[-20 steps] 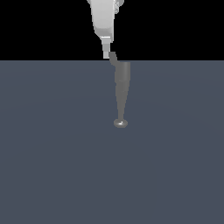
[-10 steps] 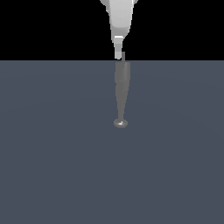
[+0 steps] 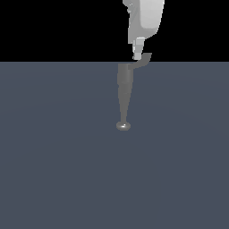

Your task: Turn on the faucet by rotating a designated handle.

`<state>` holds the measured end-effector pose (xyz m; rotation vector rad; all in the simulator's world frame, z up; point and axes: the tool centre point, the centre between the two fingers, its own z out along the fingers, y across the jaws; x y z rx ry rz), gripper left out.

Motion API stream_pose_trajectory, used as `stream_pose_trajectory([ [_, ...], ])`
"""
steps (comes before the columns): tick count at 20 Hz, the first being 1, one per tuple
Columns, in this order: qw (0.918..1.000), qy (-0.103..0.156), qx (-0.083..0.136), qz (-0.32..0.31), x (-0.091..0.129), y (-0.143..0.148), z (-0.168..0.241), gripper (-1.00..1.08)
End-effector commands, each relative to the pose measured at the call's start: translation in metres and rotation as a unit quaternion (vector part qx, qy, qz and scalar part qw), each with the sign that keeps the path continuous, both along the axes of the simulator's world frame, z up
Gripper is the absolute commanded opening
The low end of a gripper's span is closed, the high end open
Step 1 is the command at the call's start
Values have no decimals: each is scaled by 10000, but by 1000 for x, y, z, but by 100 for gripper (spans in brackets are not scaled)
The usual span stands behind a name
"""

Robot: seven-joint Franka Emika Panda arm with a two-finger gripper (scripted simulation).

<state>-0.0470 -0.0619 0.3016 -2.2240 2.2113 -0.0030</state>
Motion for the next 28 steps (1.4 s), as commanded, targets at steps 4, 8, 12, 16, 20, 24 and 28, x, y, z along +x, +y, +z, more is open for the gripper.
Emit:
stream_pose_trajectory([
  [4,10000,3,-1,-24,9,-13,0,-100],
  [8,10000,7,-3,-52,19,-25,-1,-100],
  [12,10000,11,-6,-79,28,-38,-1,-100],
  [16,9999,15,-7,-105,36,-50,-1,-100],
  [20,9999,19,-9,-131,45,-62,-2,-100],
  [24,9999,22,-11,-157,53,-73,-2,-100],
  [28,9998,25,-12,-175,59,-82,-2,-100],
])
